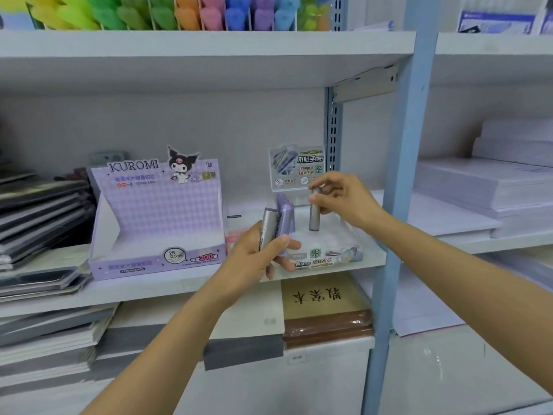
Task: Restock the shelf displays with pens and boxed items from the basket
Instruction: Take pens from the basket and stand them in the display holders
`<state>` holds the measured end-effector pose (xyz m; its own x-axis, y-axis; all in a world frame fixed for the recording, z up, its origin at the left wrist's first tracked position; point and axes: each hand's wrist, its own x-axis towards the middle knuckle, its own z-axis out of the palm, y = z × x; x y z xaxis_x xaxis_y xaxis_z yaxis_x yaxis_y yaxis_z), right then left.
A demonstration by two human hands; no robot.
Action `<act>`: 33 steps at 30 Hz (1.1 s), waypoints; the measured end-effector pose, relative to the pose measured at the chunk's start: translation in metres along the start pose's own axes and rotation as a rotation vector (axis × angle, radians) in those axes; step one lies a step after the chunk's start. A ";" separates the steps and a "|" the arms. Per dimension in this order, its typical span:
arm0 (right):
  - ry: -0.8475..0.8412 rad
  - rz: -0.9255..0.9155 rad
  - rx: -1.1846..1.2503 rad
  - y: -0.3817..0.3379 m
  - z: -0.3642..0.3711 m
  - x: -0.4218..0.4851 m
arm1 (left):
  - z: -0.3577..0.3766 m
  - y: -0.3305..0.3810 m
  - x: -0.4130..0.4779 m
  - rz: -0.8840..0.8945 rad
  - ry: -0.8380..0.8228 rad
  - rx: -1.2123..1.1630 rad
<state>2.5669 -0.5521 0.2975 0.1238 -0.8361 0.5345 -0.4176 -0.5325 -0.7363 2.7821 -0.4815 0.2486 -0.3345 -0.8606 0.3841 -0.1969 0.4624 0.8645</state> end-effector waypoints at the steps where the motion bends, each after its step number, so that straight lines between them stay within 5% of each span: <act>1: 0.036 -0.009 0.011 0.000 0.000 0.006 | -0.003 0.001 0.002 0.020 0.006 0.010; 7: 0.182 -0.019 -0.001 0.009 0.010 0.049 | -0.021 0.003 0.018 0.056 0.094 -0.050; 19: 0.002 -0.041 -0.267 0.039 0.028 0.072 | -0.026 -0.009 0.033 0.012 0.114 -0.092; 33: 0.053 -0.076 -0.286 0.033 0.035 0.068 | -0.025 -0.009 0.033 -0.018 0.138 -0.141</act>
<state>2.5929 -0.6313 0.2950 0.1200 -0.7834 0.6099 -0.6463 -0.5279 -0.5509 2.7959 -0.5196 0.2621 -0.2004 -0.8940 0.4009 -0.0675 0.4208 0.9046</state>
